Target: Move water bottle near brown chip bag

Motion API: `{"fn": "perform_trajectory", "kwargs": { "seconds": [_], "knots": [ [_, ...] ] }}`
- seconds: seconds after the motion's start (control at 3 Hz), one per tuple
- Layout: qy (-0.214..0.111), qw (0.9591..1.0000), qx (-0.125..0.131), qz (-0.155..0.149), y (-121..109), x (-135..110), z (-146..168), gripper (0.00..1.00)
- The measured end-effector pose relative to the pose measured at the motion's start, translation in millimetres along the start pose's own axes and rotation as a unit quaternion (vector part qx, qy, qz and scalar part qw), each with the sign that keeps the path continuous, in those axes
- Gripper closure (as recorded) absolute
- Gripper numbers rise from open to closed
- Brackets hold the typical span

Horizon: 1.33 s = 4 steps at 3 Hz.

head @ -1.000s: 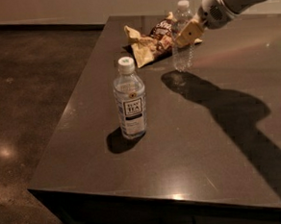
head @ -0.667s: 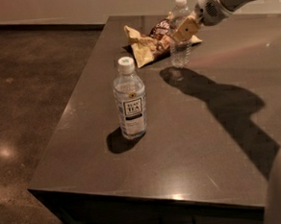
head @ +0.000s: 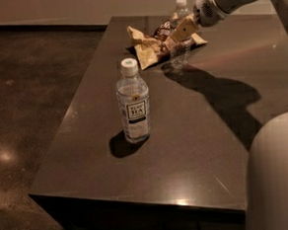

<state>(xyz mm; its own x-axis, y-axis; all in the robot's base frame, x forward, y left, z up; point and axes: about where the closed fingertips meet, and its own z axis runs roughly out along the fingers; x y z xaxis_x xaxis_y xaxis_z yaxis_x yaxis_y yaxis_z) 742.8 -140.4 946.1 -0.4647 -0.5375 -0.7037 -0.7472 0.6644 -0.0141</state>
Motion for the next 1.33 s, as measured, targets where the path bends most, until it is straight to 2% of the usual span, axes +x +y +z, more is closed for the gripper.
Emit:
{"fn": "perform_trajectory", "kwargs": {
  "seconds": [0.33, 0.67, 1.33],
  "knots": [
    [-0.009, 0.9997, -0.007, 0.023, -5.2, -0.9, 13.2, 0.90],
    [-0.028, 0.9982, -0.025, 0.046, -7.8, -0.2, 28.0, 0.59],
    [-0.024, 0.9983, -0.029, 0.045, -5.3, 0.2, 35.3, 0.12]
  ]
}}
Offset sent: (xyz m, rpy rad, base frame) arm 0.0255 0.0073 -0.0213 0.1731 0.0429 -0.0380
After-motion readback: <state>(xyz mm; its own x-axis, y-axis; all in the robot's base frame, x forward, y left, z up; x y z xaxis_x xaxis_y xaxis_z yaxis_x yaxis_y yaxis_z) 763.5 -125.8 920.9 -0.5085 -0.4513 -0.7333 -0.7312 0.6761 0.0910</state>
